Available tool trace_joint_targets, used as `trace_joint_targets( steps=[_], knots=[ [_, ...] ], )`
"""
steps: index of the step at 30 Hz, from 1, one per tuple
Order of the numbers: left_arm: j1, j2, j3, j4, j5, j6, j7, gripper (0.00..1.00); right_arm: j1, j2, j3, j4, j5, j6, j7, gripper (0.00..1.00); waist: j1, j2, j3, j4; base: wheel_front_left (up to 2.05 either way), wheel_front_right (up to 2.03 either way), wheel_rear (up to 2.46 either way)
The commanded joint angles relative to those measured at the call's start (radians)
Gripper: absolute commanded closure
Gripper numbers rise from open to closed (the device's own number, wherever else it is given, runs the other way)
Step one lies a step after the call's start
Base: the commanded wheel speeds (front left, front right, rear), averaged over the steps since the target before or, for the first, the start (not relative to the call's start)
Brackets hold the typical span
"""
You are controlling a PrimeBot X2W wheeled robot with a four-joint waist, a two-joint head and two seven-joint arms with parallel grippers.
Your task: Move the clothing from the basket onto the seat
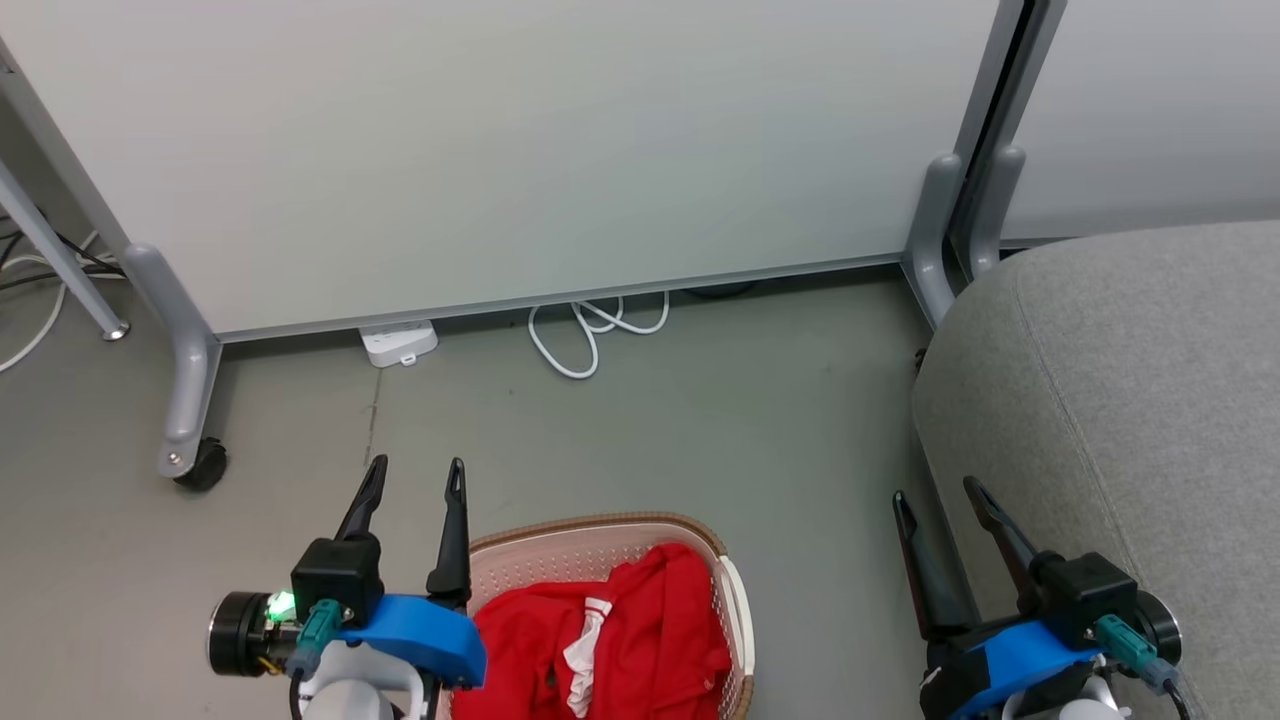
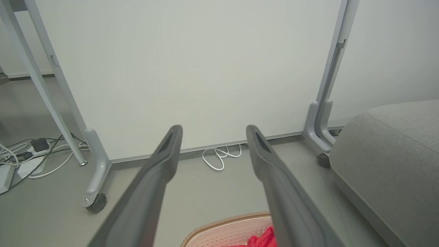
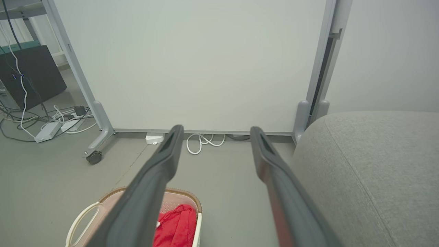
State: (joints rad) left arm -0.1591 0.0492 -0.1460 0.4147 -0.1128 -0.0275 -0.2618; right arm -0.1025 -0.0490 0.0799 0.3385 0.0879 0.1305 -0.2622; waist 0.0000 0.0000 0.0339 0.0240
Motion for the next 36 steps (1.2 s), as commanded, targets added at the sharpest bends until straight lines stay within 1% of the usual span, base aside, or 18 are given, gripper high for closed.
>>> trace_joint_targets(
  steps=[1,9,10,13,18,25,26,36],
  knots=[
    [-0.024,0.002,0.001,0.007,0.005,-0.008,-0.005,0.00,-0.022,-0.003,-0.001,-0.005,-0.001,0.000,-0.004,0.00,0.0000,0.0000,0.014,-0.010,0.00,0.00,0.00],
    [-0.123,0.012,-0.003,0.097,0.052,-0.053,-0.005,0.00,-0.065,-0.003,0.000,-0.025,-0.004,0.000,-0.004,0.00,0.0000,0.0000,0.095,-0.063,0.00,0.00,0.00],
    [-0.123,0.012,-0.003,0.097,0.052,-0.053,-0.005,0.00,-0.065,-0.003,0.000,-0.025,-0.004,0.000,-0.004,0.00,0.0000,0.0000,0.095,-0.063,0.00,0.00,0.00],
    [-0.182,0.027,-0.010,0.153,0.062,-0.068,-0.005,0.00,-0.105,-0.002,0.003,-0.042,-0.001,0.000,-0.004,0.00,0.0000,0.0000,0.163,-0.100,0.00,0.00,0.00],
    [-0.256,0.046,-0.040,0.247,0.080,-0.085,-0.004,0.00,-0.160,-0.002,0.006,-0.066,0.006,0.000,-0.004,0.00,0.0000,0.0000,0.255,-0.140,0.00,0.00,0.00],
    [-0.367,0.083,-0.101,0.380,0.107,-0.097,-0.004,0.00,-0.240,-0.002,0.024,-0.098,0.019,0.000,-0.004,0.00,0.0000,0.0000,0.389,-0.186,0.00,0.00,0.00],
    [-0.367,0.083,-0.101,0.380,0.107,-0.097,-0.004,0.00,-0.240,-0.002,0.024,-0.098,0.019,0.000,-0.004,0.00,0.0000,0.0000,0.389,-0.186,0.00,0.00,0.00],
    [-0.506,0.115,-0.177,0.544,0.114,-0.104,-0.004,0.00,-0.343,-0.002,0.048,-0.143,0.028,0.000,-0.004,0.00,0.0000,0.0000,0.565,-0.229,0.00,0.00,0.00]
  ],
)
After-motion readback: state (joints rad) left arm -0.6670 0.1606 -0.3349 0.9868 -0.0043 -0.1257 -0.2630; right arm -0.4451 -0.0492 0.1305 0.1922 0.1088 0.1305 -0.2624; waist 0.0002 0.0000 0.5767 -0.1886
